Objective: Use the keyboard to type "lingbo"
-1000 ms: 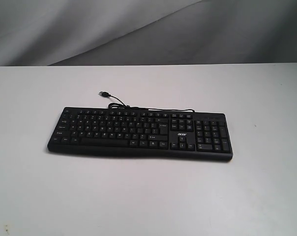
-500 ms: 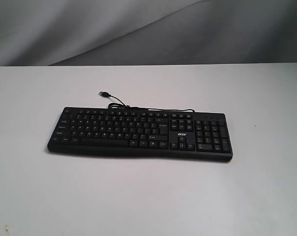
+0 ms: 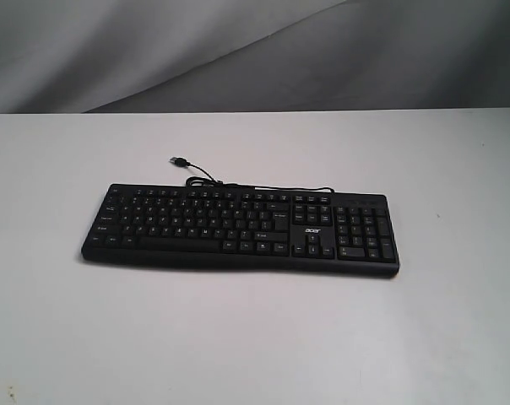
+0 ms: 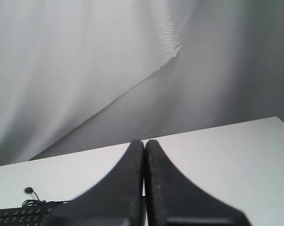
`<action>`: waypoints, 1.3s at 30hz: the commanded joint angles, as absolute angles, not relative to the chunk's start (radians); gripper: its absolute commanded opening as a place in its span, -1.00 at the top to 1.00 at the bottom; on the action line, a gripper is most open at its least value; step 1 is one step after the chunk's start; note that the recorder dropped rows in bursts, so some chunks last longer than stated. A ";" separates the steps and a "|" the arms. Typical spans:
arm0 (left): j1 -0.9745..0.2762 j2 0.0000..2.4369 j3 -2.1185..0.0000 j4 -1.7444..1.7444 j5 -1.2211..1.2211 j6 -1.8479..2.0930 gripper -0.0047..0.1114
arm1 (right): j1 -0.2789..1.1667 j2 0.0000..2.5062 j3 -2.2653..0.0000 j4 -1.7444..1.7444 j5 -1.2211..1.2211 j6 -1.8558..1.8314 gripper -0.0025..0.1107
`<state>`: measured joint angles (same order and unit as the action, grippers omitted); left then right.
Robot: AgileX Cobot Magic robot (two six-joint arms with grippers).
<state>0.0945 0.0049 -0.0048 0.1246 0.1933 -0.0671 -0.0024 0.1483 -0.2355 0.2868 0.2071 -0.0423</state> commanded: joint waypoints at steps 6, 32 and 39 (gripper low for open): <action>0.089 0.000 0.000 0.125 0.184 -0.069 0.91 | -0.011 0.140 -0.205 0.035 0.258 0.000 0.96; 0.089 0.000 0.000 0.125 0.184 -0.069 0.91 | -0.011 0.000 0.000 0.000 0.340 0.015 0.96; 0.089 0.000 0.000 0.125 0.184 -0.069 0.91 | -0.011 0.000 0.000 0.000 0.340 0.015 0.96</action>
